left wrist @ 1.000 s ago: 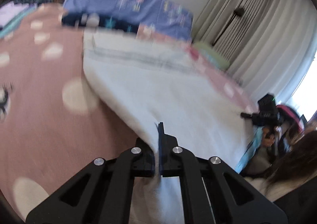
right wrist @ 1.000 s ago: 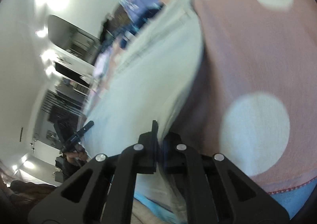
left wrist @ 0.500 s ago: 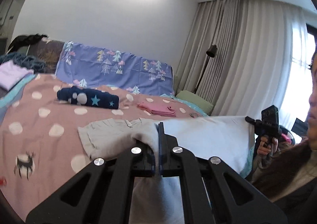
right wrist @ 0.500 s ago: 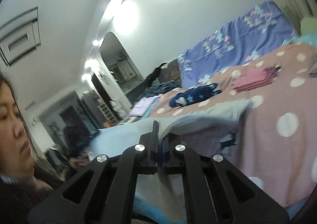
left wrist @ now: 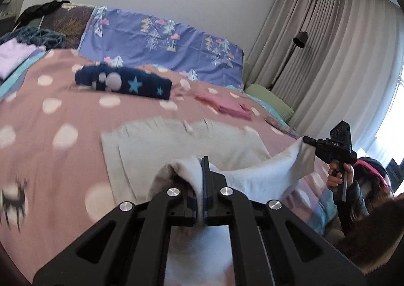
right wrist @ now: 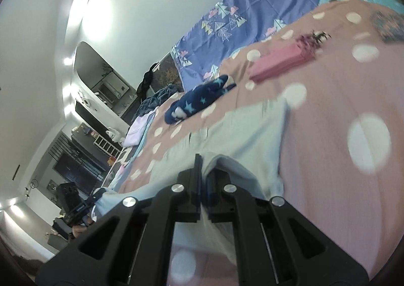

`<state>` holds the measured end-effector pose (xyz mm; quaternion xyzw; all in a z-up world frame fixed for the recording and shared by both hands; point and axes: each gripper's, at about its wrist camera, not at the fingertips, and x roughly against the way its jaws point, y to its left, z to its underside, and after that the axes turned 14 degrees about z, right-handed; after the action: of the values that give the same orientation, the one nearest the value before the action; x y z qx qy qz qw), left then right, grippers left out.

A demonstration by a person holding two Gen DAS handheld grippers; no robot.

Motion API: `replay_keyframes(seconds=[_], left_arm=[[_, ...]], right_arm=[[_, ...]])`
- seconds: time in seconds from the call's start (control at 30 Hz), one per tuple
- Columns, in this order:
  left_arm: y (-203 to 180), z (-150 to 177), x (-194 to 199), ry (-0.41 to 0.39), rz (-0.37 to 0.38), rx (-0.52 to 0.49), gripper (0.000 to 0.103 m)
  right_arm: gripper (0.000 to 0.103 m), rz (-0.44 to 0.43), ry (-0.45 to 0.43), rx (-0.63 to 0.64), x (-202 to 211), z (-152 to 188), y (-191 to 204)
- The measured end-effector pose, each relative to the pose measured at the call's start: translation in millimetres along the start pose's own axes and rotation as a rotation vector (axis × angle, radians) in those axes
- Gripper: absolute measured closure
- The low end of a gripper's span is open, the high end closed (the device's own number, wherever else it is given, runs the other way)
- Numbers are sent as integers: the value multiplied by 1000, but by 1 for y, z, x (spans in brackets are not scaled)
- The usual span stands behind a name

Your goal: Fold small clothes

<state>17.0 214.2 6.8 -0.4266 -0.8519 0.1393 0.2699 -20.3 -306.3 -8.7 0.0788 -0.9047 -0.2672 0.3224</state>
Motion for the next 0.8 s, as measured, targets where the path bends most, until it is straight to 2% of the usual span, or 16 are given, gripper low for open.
replay_keyframes(seconds=[0.07, 0.13, 0.17, 0.23, 0.27, 0.33, 0.37, 0.43, 0.47, 0.5, 0.57, 0.6, 0.63, 0.73, 0.77, 0.8], left_arm=[[22, -16, -20, -3, -34, -3, 100], [51, -20, -44, 15, -49, 45, 100], [68, -17, -59, 39, -48, 84, 100], [101, 0, -93, 113, -94, 166, 100], [110, 8, -102, 137, -120, 183, 98], [121, 20, -110, 162, -145, 202, 93], [125, 23, -107, 152, -128, 223, 91], [127, 21, -96, 122, -134, 237, 74], [125, 16, -85, 93, -153, 220, 62], [124, 12, -78, 70, -167, 203, 57], [127, 2, -66, 37, -195, 190, 56], [133, -2, -66, 32, -211, 206, 56], [141, -4, -67, 31, -216, 230, 56], [172, -7, -88, 65, -192, 327, 56], [183, -8, -101, 99, -182, 359, 56], [188, -8, -110, 117, -177, 371, 56]], right_arm=[[99, 59, 11, 31, -32, -15, 1], [96, 129, 62, 29, -65, -18, -6], [96, 195, 117, 24, -91, -15, -15], [95, 282, 184, 23, -118, -4, -29], [92, 287, 211, 13, -125, 1, -35], [90, 229, 216, -31, -122, 5, -48], [82, 196, 209, -53, -115, 4, -53], [71, 141, 165, -100, -98, -6, -65], [65, 143, 138, -112, -90, -13, -70], [65, 159, 118, -118, -86, -21, -74], [65, 218, 111, -129, -91, -34, -84], [65, 221, 126, -139, -98, -37, -88], [65, 183, 164, -164, -115, -41, -93], [65, 122, 249, -185, -148, -44, -91], [66, 139, 254, -176, -155, -45, -88], [72, 160, 248, -162, -160, -46, -84]])
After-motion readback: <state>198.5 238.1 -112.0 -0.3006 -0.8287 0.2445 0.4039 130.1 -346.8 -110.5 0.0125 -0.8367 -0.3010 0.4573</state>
